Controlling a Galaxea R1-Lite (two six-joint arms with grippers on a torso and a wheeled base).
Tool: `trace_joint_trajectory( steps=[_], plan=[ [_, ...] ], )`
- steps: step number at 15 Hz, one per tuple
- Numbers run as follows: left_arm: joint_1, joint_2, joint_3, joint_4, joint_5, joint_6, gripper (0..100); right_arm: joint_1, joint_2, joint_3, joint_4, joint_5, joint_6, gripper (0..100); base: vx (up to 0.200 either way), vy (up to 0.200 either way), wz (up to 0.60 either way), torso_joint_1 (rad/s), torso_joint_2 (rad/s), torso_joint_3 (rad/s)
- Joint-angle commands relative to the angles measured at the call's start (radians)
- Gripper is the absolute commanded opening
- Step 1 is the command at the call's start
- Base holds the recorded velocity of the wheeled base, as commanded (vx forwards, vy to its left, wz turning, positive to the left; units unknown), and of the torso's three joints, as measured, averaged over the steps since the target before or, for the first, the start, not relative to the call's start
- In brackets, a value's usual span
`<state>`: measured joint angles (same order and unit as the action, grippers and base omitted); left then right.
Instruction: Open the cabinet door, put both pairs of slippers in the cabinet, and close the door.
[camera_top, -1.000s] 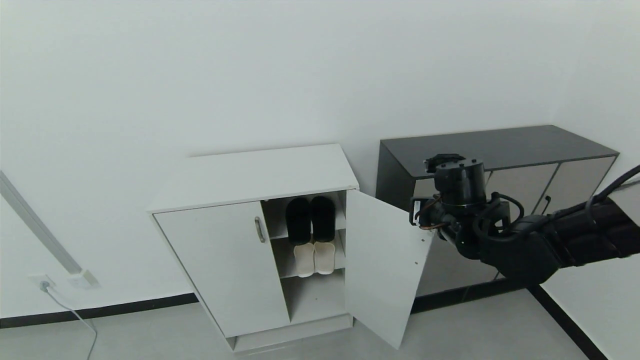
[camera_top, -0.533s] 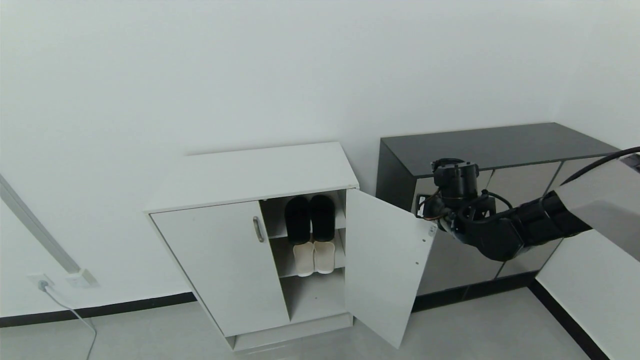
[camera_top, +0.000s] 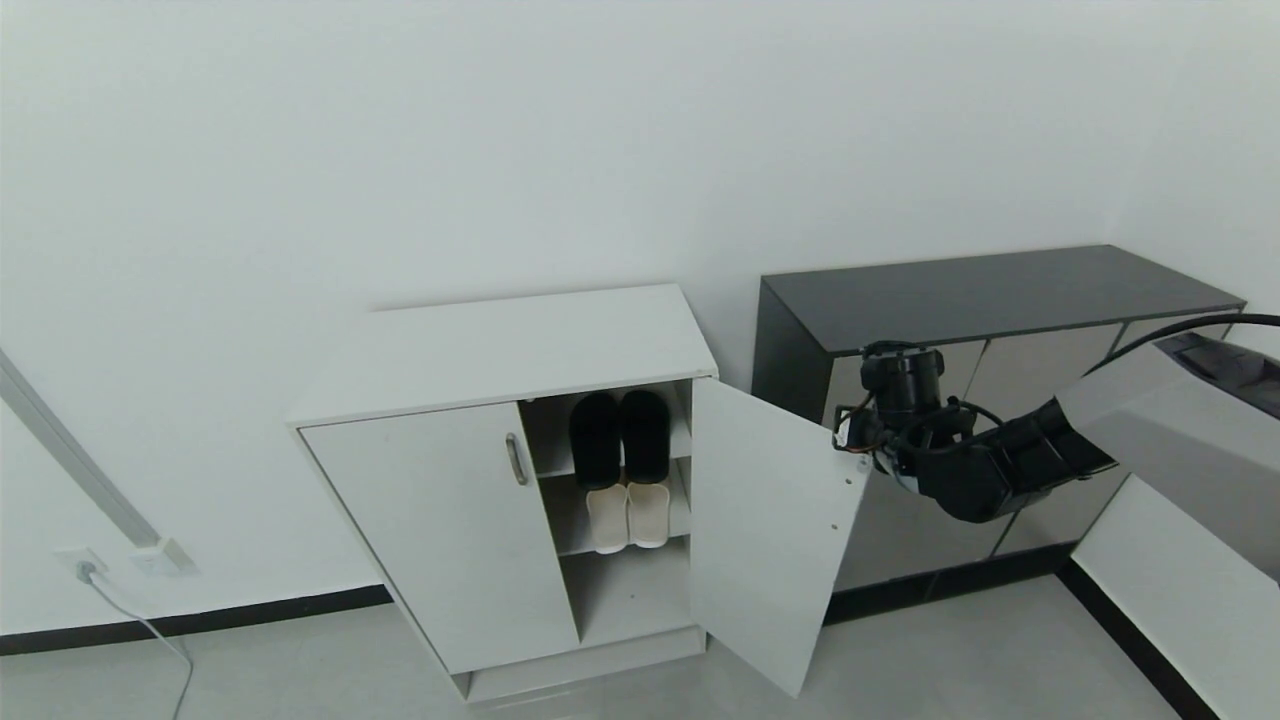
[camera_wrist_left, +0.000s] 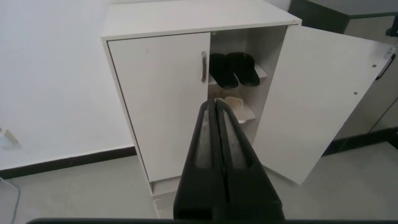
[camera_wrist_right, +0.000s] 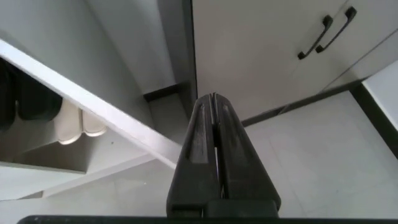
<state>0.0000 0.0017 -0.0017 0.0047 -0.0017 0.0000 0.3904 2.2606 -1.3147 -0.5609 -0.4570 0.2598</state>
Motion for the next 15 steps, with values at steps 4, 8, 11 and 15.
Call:
trace_joint_trajectory(
  steps=[4, 8, 11, 15],
  plan=[
    [0.0, 0.0, 0.0, 0.0, 0.0, 0.0, 0, -0.005, 0.017, -0.001, 0.006, 0.006, 0.001, 0, 0.0, 0.0, 0.0, 0.0, 0.0, 0.0],
    [0.0, 0.0, 0.0, 0.0, 0.0, 0.0, 0, -0.001, 0.013, 0.0, 0.053, 0.006, 0.001, 0, 0.0, 0.0, 0.0, 0.0, 0.0, 0.0],
    [0.0, 0.0, 0.0, 0.0, 0.0, 0.0, 0, 0.018, 0.0, 0.014, 0.067, 0.006, 0.003, 0, 0.0, 0.0, 0.0, 0.0, 0.0, 0.0],
    [0.0, 0.0, 0.0, 0.0, 0.0, 0.0, 0, 0.094, -0.041, 0.097, 0.061, 0.003, 0.012, 0, 0.0, 0.0, 0.0, 0.0, 0.0, 0.0]
  ],
)
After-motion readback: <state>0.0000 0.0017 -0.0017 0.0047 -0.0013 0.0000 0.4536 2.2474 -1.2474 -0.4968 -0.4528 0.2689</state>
